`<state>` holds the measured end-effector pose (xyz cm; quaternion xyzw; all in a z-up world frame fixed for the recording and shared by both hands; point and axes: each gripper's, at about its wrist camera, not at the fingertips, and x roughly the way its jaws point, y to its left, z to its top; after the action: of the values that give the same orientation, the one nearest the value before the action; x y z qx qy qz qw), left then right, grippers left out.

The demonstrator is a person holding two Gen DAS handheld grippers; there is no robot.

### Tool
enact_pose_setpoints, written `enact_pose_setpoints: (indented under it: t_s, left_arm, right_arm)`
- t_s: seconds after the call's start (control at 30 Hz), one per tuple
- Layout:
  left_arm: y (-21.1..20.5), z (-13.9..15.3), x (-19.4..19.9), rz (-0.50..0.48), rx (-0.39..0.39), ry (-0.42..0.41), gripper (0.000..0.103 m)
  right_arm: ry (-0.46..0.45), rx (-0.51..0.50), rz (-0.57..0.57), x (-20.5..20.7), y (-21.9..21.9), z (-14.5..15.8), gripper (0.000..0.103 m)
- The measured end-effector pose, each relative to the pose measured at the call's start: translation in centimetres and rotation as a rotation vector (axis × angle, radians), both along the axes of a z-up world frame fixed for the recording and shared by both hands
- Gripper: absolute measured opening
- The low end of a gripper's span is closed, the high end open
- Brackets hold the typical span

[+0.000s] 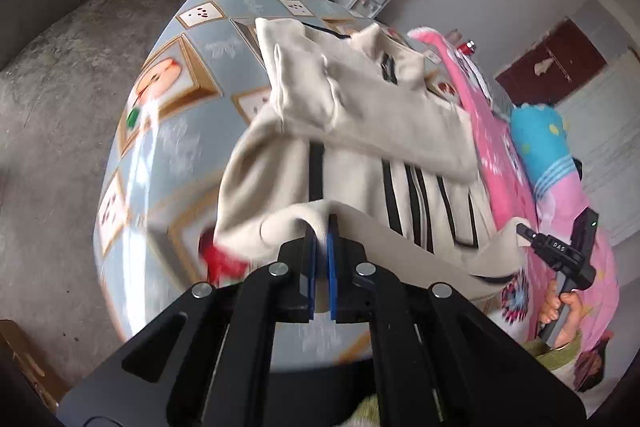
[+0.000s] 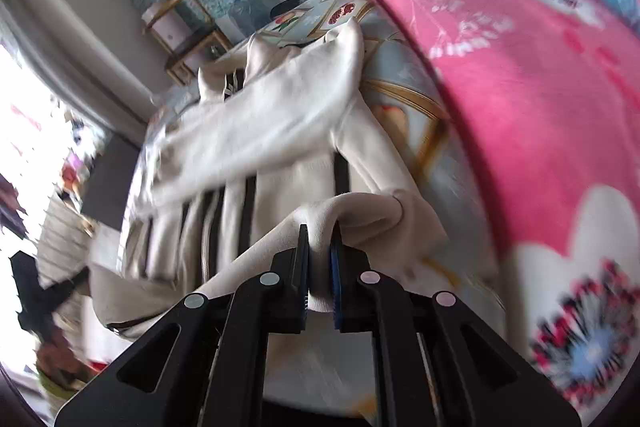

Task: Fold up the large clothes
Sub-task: 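Grasp the hem with both grippers and lift it toward the collar, then lay the hem over the jacket body and open both grippers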

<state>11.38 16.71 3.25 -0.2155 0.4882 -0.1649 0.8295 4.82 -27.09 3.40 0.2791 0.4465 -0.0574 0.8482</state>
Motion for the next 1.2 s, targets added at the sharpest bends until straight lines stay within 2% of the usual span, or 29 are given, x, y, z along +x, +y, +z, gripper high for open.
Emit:
enact_pose_setpoints:
  t_s: [0.13, 0.23, 0.3, 0.37, 0.4, 0.5, 0.57, 0.63, 0.8, 1.03, 1.2]
  left_arm:
    - [-0.1, -1.7, 4.2, 0.032, 0.026, 0.02, 0.01]
    - [0.2, -3.2, 6.1, 0.058, 0.02, 0.048, 0.02]
    - [0.1, -3.5, 6.2, 0.088, 0.064, 0.043, 0.039]
    - [0.2, -3.3, 6.1, 0.092, 0.092, 0.021, 0.05]
    - [0.5, -3.1, 6.0, 0.097, 0.096, 0.014, 0.052]
    - [1.0, -2.5, 5.6, 0.109, 0.117, 0.001, 0.053]
    - [1.0, -2.2, 5.0, 0.108, 0.138, -0.006, 0.057]
    - [0.7, -2.0, 4.6, 0.099, 0.156, -0.006, 0.059]
    - [-0.8, -1.7, 3.3, 0.071, 0.24, -0.03, 0.064]
    - [-1.6, -1.9, 1.9, 0.071, 0.294, -0.02, 0.069]
    - [-1.8, -2.0, 1.0, 0.076, 0.315, -0.014, 0.071]
  right_arm:
    - [0.028, 0.062, -0.065, 4.6, -2.2, -2.7, 0.012]
    - [0.039, 0.057, -0.105, 6.3, -2.7, -4.1, 0.02]
    - [0.02, 0.076, -0.114, 6.3, -2.9, -4.4, 0.028]
    - [-0.002, 0.089, -0.115, 6.1, -2.9, -4.4, 0.035]
    - [-0.003, 0.083, -0.112, 6.2, -2.8, -4.4, 0.037]
    - [0.002, 0.028, -0.087, 6.0, -1.9, -4.0, 0.043]
    - [-0.006, -0.025, -0.09, 5.5, -1.4, -3.2, 0.058]
    - [-0.024, -0.051, -0.093, 4.8, -1.4, -2.5, 0.064]
    - [-0.032, -0.11, -0.109, 3.0, -1.2, -1.5, 0.068]
    - [0.019, -0.085, -0.079, 2.1, -0.3, -3.7, 0.07]
    - [0.009, -0.105, -0.059, 1.6, 0.4, -3.6, 0.078]
